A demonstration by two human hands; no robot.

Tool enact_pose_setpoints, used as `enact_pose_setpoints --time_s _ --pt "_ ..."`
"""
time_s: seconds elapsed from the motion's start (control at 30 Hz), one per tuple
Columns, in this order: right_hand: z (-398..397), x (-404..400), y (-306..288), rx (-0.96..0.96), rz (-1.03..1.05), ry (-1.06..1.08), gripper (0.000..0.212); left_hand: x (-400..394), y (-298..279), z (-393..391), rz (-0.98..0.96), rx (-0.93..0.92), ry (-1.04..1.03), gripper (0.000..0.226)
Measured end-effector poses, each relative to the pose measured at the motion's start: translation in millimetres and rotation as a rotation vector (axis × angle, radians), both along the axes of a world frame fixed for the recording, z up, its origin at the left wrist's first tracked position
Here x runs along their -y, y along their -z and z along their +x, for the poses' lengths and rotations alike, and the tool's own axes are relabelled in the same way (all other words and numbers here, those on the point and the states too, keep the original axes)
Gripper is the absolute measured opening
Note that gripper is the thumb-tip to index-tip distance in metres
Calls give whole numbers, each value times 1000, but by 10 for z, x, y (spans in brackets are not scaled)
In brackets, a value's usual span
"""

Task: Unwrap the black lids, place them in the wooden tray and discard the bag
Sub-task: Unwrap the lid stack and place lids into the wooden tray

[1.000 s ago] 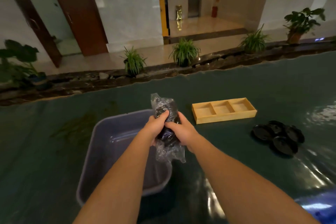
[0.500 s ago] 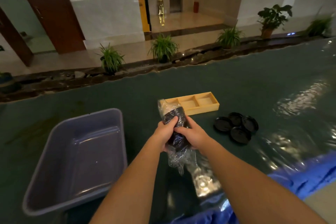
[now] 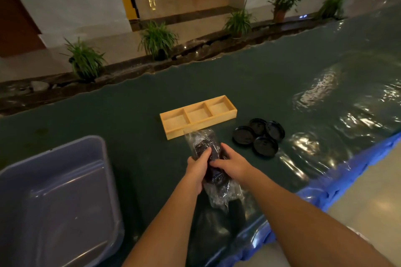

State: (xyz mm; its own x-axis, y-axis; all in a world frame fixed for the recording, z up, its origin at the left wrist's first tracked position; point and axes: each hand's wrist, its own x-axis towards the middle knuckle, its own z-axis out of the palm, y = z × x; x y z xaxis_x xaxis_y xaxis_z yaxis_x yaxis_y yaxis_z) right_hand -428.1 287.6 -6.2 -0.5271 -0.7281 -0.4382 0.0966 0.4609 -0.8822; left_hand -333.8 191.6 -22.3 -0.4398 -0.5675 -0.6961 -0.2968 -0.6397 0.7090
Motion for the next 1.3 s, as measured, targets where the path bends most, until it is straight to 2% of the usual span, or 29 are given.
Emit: enact_pose_setpoints --time_s 0.07,0.17,0.3,0.4,0.57,0.77,0.9,1.0,1.1,1.17,1.23,1.3 --pt "-104 18 78 -23 45 -5 83 17 108 -79 -10 23 9 87" --pt "-235 65 202 -17 59 -20 87 54 236 -162 -10 33 8 83" --pt "-347 90 395 -48 103 -67 89 49 416 -216 -28 64 -9 73" --pt "-376 50 542 13 95 -15 90 7 509 -229 -63 81 -7 68" --pt "-386 60 533 -9 131 -9 96 65 467 -180 -88 138 14 72" --pt "-264 63 389 -6 46 51 57 185 259 -2 -174 205 -40 76" --pt "-72 141 321 -46 36 -5 35 249 191 228 -192 236 -97 85" --pt "110 219 260 39 -30 4 21 278 192 427 -213 261 -129 91" --pt "270 297 197 113 -70 -42 18 279 207 599 -233 284 -111 101" --pt "356 327 171 277 -98 -50 21 263 225 671 -242 289 -76 109" --pt "396 336 164 466 -128 -8 27 250 234 687 -268 290 -64 113" --pt "390 327 184 492 -104 74 26 244 254 675 -288 288 -66 117"
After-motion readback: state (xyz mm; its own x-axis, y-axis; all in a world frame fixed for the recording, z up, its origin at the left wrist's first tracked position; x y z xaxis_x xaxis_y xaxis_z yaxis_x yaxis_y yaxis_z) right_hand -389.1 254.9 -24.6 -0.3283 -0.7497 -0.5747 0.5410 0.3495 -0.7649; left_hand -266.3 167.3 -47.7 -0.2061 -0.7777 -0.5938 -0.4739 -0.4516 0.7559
